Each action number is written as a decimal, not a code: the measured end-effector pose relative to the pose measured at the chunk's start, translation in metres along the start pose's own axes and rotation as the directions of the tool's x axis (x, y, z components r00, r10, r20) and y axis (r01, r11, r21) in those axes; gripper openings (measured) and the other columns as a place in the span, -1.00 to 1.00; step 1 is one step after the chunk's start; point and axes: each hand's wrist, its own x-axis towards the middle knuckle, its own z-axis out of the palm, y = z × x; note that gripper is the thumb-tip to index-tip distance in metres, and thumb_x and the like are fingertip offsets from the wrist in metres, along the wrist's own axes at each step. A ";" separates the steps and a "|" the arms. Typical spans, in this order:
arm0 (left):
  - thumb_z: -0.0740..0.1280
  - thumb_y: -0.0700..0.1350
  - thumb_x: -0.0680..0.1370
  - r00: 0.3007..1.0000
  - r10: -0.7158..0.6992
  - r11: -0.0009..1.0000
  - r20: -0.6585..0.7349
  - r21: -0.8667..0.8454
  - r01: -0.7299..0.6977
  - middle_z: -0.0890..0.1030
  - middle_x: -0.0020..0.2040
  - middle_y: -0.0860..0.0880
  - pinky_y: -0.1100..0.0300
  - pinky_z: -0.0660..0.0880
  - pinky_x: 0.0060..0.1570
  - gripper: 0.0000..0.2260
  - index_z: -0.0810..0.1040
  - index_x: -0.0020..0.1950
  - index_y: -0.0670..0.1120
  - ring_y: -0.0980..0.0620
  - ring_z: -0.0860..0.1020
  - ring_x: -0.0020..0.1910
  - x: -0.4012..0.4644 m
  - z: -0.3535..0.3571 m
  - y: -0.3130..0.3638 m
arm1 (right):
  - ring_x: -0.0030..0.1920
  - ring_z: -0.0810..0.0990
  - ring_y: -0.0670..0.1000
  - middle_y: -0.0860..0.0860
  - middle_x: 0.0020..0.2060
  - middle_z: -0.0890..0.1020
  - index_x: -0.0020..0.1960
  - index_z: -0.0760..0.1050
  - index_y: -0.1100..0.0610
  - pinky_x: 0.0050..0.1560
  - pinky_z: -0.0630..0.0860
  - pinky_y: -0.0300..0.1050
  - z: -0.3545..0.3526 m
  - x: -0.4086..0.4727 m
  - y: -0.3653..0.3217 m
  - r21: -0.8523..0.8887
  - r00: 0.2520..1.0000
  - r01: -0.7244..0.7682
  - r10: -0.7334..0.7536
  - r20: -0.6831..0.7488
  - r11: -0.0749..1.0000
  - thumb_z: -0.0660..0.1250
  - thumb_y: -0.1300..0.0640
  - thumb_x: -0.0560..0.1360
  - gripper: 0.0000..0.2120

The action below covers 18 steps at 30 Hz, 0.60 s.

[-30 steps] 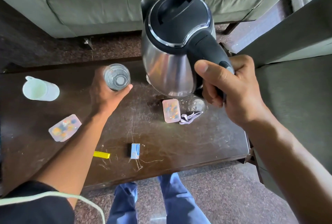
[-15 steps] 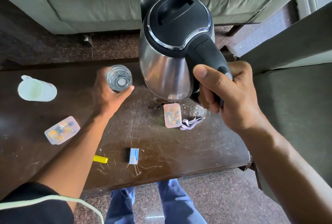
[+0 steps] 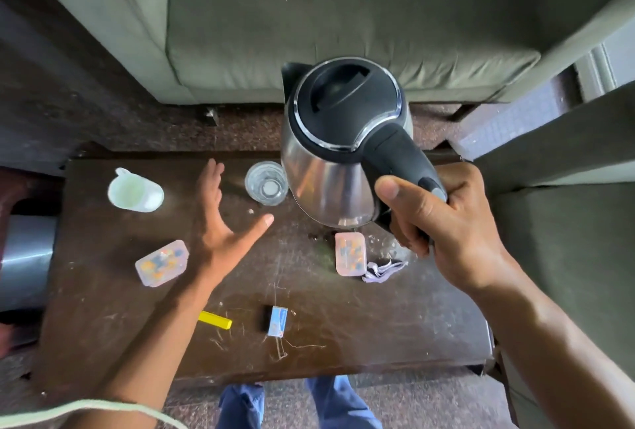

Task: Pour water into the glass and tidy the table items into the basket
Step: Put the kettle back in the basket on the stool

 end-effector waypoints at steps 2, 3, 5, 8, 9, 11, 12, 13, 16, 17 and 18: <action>0.61 0.11 0.45 0.998 -0.051 0.993 -0.021 -0.111 0.048 0.34 0.74 0.01 -0.22 0.28 0.72 0.03 0.11 0.79 0.06 0.05 0.31 0.74 -0.018 -0.012 0.019 | -0.56 0.15 0.21 0.28 -0.59 0.16 -0.46 0.13 0.38 -0.50 0.15 0.16 0.012 -0.001 -0.014 0.007 0.999 -0.001 0.000 0.047 1.000 0.53 -0.30 0.42 -0.12; 0.59 0.10 0.47 0.998 -0.054 0.987 -0.025 -0.152 0.050 0.36 0.73 0.05 -0.22 0.27 0.72 -0.02 0.14 0.78 0.07 0.07 0.32 0.73 -0.024 -0.019 0.029 | -0.58 0.16 0.19 0.23 -0.62 0.18 -0.47 0.15 0.37 -0.52 0.16 0.14 0.020 -0.002 -0.020 0.014 0.998 -0.002 0.001 0.070 1.000 0.52 -0.37 0.40 -0.10; 0.57 0.08 0.50 0.998 -0.053 0.971 -0.032 -0.236 0.044 0.40 0.71 0.04 -0.22 0.27 0.71 -0.11 0.22 0.75 0.09 0.04 0.35 0.72 -0.029 -0.035 0.047 | -0.60 0.16 0.18 0.20 -0.64 0.19 -0.49 0.18 0.31 -0.54 0.16 0.10 0.038 -0.002 -0.030 0.025 0.995 0.002 -0.005 0.103 1.000 0.51 -0.42 0.37 -0.12; 0.59 0.19 0.53 0.998 -0.064 0.925 -0.029 -0.376 0.049 0.51 0.61 -0.17 -0.37 0.32 0.65 -0.13 0.30 0.70 -0.12 -0.19 0.46 0.64 -0.034 -0.063 0.068 | -0.56 0.11 0.19 0.27 -0.57 0.15 -0.47 0.18 0.29 -0.52 0.11 0.10 0.074 0.002 -0.043 0.046 0.985 0.027 -0.034 0.167 0.999 0.55 -0.42 0.33 -0.13; 0.58 0.24 0.52 0.996 -0.079 0.906 -0.030 -0.419 0.059 0.54 0.56 -0.23 -0.41 0.34 0.62 -0.11 0.32 0.67 -0.18 -0.25 0.50 0.60 -0.037 -0.074 0.074 | -0.54 0.10 0.18 0.27 -0.55 0.13 -0.46 0.15 0.31 -0.50 0.11 0.12 0.089 0.003 -0.048 0.050 0.980 0.037 -0.046 0.192 0.998 0.56 -0.41 0.33 -0.11; 0.58 0.26 0.51 0.994 -0.090 0.887 -0.068 -0.460 0.049 0.61 0.44 -0.22 -0.40 0.41 0.57 -0.11 0.35 0.60 -0.25 -0.25 0.57 0.51 -0.044 -0.100 0.082 | -0.50 0.10 0.18 0.25 -0.54 0.13 -0.45 0.12 0.35 -0.46 0.11 0.11 0.120 0.005 -0.057 0.033 0.972 0.067 -0.073 0.225 0.997 0.58 -0.40 0.31 -0.07; 0.59 0.22 0.50 0.990 -0.094 0.886 -0.108 -0.463 0.034 0.62 0.36 -0.19 -0.39 0.42 0.56 -0.15 0.38 0.57 -0.27 -0.20 0.60 0.46 -0.048 -0.115 0.083 | -0.48 0.10 0.19 0.26 -0.52 0.13 -0.45 0.11 0.36 -0.44 0.09 0.08 0.136 0.005 -0.061 0.025 0.968 0.081 -0.085 0.236 0.996 0.59 -0.39 0.30 -0.05; 0.60 0.16 0.49 0.983 -0.102 0.887 -0.155 -0.461 0.019 0.63 0.31 -0.15 -0.38 0.43 0.55 -0.18 0.39 0.55 -0.28 -0.16 0.61 0.43 -0.055 -0.130 0.083 | -0.47 0.10 0.18 0.27 -0.51 0.12 -0.44 0.10 0.36 -0.43 0.07 0.05 0.153 0.005 -0.065 0.023 0.964 0.094 -0.097 0.246 0.995 0.61 -0.37 0.29 -0.06; 0.51 0.03 0.51 0.950 -0.105 0.911 -0.295 -0.413 -0.028 0.60 0.50 -0.09 -0.03 0.46 0.58 -0.29 0.40 0.61 -0.16 -0.09 0.56 0.55 -0.079 -0.179 0.075 | -0.45 0.09 0.18 0.27 -0.50 0.11 -0.44 0.10 0.33 -0.40 0.03 0.02 0.205 0.003 -0.074 0.037 0.952 0.126 -0.132 0.275 0.991 0.63 -0.18 0.27 -0.18; 0.48 0.01 0.53 0.939 -0.097 0.922 -0.331 -0.386 -0.041 0.57 0.54 -0.06 0.07 0.45 0.58 -0.31 0.39 0.63 -0.13 -0.06 0.54 0.58 -0.087 -0.194 0.073 | -0.45 0.10 0.20 0.29 -0.51 0.13 -0.45 0.12 0.36 -0.40 0.03 0.04 0.223 0.002 -0.077 0.032 0.944 0.131 -0.135 0.300 0.991 0.60 -0.15 0.28 -0.22; 0.46 0.00 0.55 0.928 -0.084 0.932 -0.362 -0.358 -0.055 0.55 0.57 -0.05 0.12 0.43 0.59 -0.32 0.38 0.64 -0.13 -0.06 0.52 0.60 -0.096 -0.210 0.070 | -0.46 0.11 0.22 0.31 -0.51 0.15 -0.45 0.14 0.39 -0.41 0.04 0.07 0.242 0.000 -0.080 0.029 0.932 0.135 -0.137 0.335 0.990 0.57 -0.13 0.29 -0.24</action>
